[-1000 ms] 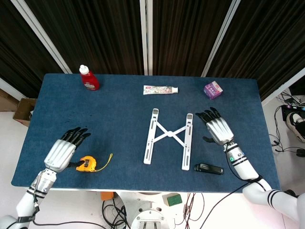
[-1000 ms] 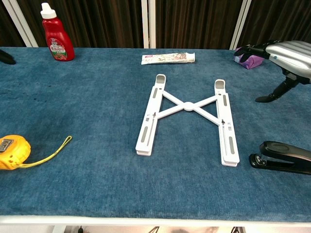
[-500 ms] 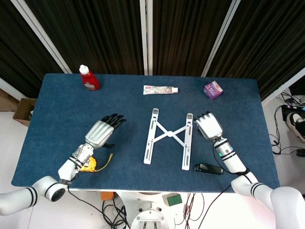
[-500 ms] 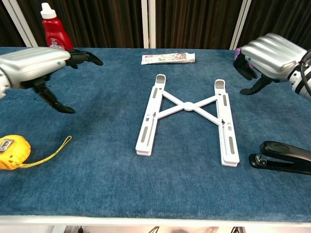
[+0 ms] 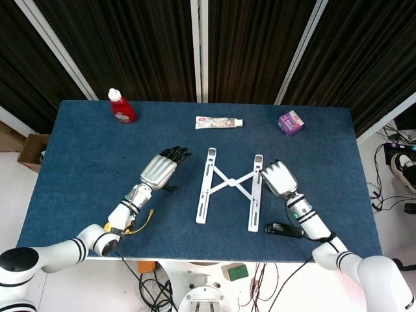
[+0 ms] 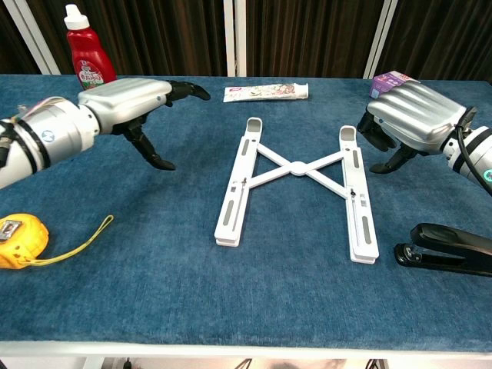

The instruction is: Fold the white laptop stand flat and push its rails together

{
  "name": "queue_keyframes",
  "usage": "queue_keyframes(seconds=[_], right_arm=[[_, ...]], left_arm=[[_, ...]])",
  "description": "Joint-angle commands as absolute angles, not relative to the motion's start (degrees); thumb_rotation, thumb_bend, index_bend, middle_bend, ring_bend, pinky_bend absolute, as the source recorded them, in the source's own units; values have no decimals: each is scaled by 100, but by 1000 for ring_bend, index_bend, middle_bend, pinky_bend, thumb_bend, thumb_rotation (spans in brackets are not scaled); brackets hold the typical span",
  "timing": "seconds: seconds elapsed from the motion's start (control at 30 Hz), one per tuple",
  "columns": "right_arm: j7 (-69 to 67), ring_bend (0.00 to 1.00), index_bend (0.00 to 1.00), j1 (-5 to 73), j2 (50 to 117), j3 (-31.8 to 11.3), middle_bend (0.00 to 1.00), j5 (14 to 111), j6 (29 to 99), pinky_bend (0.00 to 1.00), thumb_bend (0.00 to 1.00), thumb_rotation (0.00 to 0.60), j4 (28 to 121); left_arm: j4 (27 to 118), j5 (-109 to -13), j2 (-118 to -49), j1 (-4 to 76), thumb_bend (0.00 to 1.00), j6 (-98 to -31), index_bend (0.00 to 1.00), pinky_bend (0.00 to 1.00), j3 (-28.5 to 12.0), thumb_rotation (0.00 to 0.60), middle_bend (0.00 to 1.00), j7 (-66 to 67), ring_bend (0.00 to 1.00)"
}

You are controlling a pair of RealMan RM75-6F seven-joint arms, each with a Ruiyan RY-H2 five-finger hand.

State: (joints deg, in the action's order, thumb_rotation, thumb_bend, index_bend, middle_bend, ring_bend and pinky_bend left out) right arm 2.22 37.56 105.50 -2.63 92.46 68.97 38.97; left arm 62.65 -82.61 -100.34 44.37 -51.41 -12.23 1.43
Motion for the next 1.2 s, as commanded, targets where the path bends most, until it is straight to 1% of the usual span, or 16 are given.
queue_keyframes(seconds=[0.03,0.33,0.6,0.77,0.87,1.03,1.2], right_arm=[[223,761,876,3779,10625,-220,830,9282,6893,792,0,600,3815],[187,761,876,3829,10812,-181,830,9333,6974,792,0,600,3605],[192,761,876,3914,11099,-168,830,9396,7090,792,0,600,3389],[132,761,876,3952,11210,-152,830,9425,7146,792,0,600,3278],[115,761,877,3967,11241,-136,830,9430,7136,793,0,600,3210],[85,761,877,3966,11249,-136,830,9404,7125,793,0,600,3168],[65,761,876,3977,11275,-118,830,9409,7132,793,0,600,3152]], left_arm=[[5982,-8193,-10297,4632,0,-5043,104,183,-1274,600,61,-50,61],[5255,-8169,-10924,5099,0,-4923,104,179,-1357,600,61,-615,61],[4778,-8162,-11163,5257,0,-4917,104,179,-1295,600,61,-977,61],[4582,-8132,-11231,5261,0,-4914,104,179,-1241,600,61,-1185,61],[4430,-8157,-11221,5251,0,-5033,104,177,-1213,600,61,-1174,61],[4466,-8120,-11041,5188,0,-5096,104,176,-1192,600,61,-1210,61],[4395,-8014,-10949,5115,0,-4983,104,176,-1120,600,61,-1052,61]])
